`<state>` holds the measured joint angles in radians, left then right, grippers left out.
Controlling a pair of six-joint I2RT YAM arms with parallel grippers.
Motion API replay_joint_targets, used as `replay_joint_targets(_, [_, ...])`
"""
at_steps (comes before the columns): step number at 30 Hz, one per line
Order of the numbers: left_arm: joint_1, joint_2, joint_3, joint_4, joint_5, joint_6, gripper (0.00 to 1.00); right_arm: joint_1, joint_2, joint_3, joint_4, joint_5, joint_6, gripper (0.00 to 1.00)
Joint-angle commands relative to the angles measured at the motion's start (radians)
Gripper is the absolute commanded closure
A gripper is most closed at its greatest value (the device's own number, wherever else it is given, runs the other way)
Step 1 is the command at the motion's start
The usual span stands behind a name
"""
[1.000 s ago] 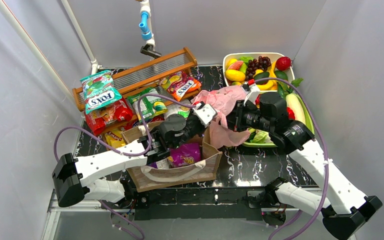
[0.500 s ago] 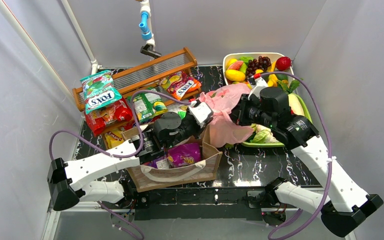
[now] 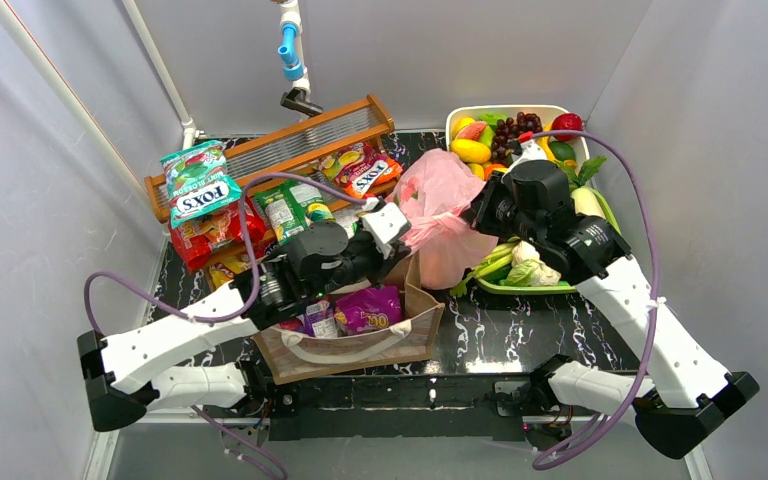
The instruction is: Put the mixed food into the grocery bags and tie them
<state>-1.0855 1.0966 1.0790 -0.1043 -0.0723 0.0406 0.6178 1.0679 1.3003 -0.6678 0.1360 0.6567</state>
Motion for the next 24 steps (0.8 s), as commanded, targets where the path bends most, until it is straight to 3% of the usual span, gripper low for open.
replay_joint_targets(1, [0.002,-0.104,0.044,-0.083,-0.092,-0.033,1.00,-0.011,-0.008,0.058,-0.028,0.188,0.023,0.99])
replay_joint_targets(11, [0.003,-0.140,0.000,-0.096,-0.290,-0.033,1.00,-0.097,-0.082,0.023,-0.118,0.347,-0.031,0.99])
replay_joint_targets(17, [0.010,-0.131,-0.037,-0.089,-0.396,-0.066,1.00,-0.292,-0.158,-0.087,-0.129,0.217,-0.057,0.99])
replay_joint_targets(24, [0.046,-0.095,-0.056,-0.087,-0.434,-0.109,1.00,-0.365,-0.181,-0.160,-0.156,0.219,-0.088,0.99])
